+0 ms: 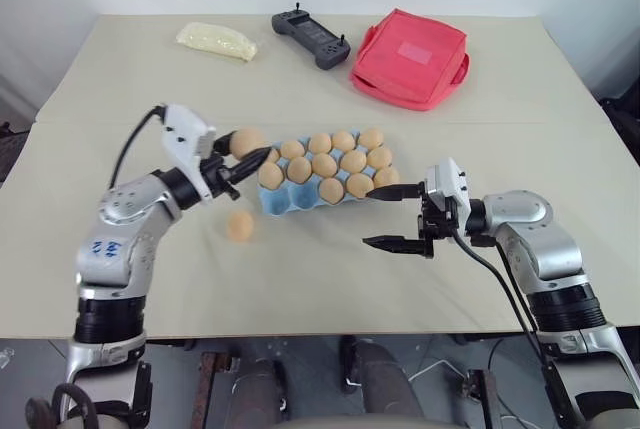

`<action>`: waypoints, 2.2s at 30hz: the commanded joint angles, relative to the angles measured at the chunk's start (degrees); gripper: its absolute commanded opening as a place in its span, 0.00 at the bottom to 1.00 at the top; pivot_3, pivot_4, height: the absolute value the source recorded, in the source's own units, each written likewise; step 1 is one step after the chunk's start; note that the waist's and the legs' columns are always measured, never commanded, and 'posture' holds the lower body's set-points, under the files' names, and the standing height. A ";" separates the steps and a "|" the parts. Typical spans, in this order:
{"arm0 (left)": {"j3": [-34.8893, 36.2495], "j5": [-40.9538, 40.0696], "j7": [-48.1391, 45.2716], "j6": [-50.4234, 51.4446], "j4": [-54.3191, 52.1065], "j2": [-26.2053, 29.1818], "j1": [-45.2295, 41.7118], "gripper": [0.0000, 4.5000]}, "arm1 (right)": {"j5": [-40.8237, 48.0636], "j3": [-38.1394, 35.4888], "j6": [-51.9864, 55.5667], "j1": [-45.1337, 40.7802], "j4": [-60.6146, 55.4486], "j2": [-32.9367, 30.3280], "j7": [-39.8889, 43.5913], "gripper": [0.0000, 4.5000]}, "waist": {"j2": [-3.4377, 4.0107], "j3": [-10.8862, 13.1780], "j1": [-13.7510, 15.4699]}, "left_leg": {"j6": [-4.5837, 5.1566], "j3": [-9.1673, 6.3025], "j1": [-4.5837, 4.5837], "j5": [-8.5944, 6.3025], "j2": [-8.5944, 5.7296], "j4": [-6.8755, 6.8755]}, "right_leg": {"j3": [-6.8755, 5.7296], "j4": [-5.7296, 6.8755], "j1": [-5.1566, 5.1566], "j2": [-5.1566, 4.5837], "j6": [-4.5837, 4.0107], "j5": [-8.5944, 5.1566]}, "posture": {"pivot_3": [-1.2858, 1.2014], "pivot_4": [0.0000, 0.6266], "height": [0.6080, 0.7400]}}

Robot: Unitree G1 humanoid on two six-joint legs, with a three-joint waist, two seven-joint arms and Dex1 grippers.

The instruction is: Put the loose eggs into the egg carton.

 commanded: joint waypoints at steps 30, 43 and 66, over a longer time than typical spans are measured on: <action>-1.48 2.86 -6.97 -6.30 7.33 -1.77 -5.70 0.99 | 1.51 -3.10 0.69 4.43 -7.03 -1.82 -3.83 1.00 | 0.00 0.00 -0.02 | 0.21 -0.08 -0.02 -0.06 0.00 0.10 | 0.04 0.15 0.00 0.03 0.00 0.00 | 0.52 0.24 1.00; 20.56 -4.57 -5.42 -3.08 -11.67 7.06 25.31 0.99 | 0.82 -2.28 -1.87 0.54 -1.04 -1.51 -0.36 1.00 | 0.00 0.00 -0.02 | 0.23 -0.05 0.05 -0.08 0.03 0.07 | 0.09 0.18 -0.01 -0.05 -0.04 -0.02 | 0.52 0.24 1.00; 13.39 -1.00 4.45 -3.93 -19.28 3.16 31.89 0.99 | -0.76 -0.22 -3.69 -4.09 4.83 0.09 2.96 1.00 | 0.00 0.00 0.04 | 0.27 -0.11 0.01 -0.13 -0.01 0.03 | -0.02 0.04 0.02 -0.16 -0.08 -0.04 | 0.52 0.24 1.00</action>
